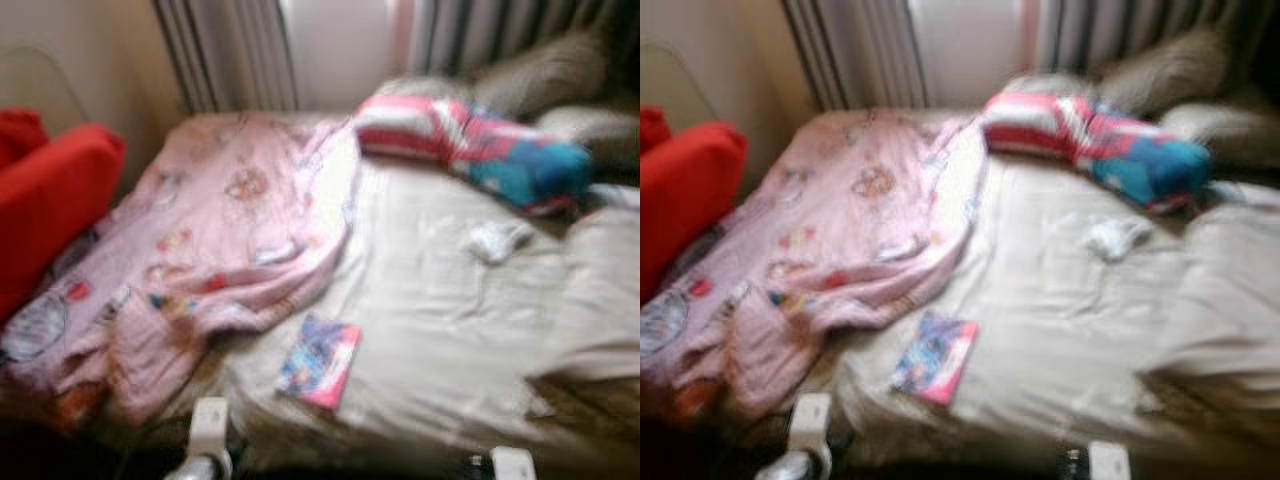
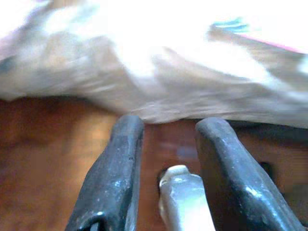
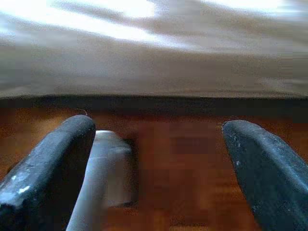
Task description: Clean up the room
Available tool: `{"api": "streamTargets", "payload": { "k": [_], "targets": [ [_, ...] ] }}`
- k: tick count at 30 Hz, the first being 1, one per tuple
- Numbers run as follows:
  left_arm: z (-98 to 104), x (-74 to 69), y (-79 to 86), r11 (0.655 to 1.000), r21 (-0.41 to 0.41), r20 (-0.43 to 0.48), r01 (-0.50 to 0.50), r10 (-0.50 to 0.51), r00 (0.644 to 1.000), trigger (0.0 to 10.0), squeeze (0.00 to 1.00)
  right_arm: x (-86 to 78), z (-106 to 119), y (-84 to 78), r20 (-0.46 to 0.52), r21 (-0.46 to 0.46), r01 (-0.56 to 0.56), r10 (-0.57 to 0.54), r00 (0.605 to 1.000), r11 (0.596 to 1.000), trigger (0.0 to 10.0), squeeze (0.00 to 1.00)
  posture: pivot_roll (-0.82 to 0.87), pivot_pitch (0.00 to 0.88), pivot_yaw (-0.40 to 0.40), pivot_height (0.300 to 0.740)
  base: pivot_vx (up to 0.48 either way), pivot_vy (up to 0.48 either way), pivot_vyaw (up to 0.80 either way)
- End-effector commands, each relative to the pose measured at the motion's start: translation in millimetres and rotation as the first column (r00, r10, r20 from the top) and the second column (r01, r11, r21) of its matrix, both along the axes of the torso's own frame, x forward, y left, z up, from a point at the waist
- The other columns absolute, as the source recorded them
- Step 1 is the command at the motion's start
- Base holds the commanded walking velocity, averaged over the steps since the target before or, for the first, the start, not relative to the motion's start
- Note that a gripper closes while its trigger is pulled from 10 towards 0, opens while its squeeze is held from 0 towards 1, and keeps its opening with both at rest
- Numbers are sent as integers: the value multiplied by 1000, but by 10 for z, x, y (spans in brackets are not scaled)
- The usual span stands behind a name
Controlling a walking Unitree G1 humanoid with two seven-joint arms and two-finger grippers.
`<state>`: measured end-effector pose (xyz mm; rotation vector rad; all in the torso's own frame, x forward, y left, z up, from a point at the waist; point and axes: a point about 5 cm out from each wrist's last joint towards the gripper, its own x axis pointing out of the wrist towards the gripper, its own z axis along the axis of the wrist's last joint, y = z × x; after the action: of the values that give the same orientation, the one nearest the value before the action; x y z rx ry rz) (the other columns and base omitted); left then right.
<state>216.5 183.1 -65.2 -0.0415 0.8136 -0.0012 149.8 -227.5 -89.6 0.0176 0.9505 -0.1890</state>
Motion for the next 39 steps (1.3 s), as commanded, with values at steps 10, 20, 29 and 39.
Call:
{"api": "streamTargets", "payload": {
  "k": [10, 20, 29, 39],
  "targets": [
    [-25, -65, 112, 999, 21, -22, -25, 26, 999, 10000, 0, 65, 9, 84, 25, 24, 5, -6, 1000, 1000, 10000, 0, -48, 25, 61, 704, 0, -385, -236],
    [-33, -86, 135, 999, 26, -27, -23, 24, 999, 10000, 0, 117, 11, 174, 31, 30, 1, -2, 1000, 1000, 10000, 0, -48, 33, 63, 704, 0, -378, 0],
    [-37, -93, 129, 999, 24, -27, -25, 26, 999, 10000, 0, 147, 17, 207, 34, 26, 8, -9, 999, 1000, 10000, 0, -52, 44, 58, 704, 0, -368, 0],
    [-41, -95, 116, 1000, 22, -30, -21, 22, 999, 10000, 0, 142, 17, 193, 33, 22, 5, -5, 999, 1000, 10000, 0, -53, 52, 56, 704, 0, -132, 0]
  ]
}}
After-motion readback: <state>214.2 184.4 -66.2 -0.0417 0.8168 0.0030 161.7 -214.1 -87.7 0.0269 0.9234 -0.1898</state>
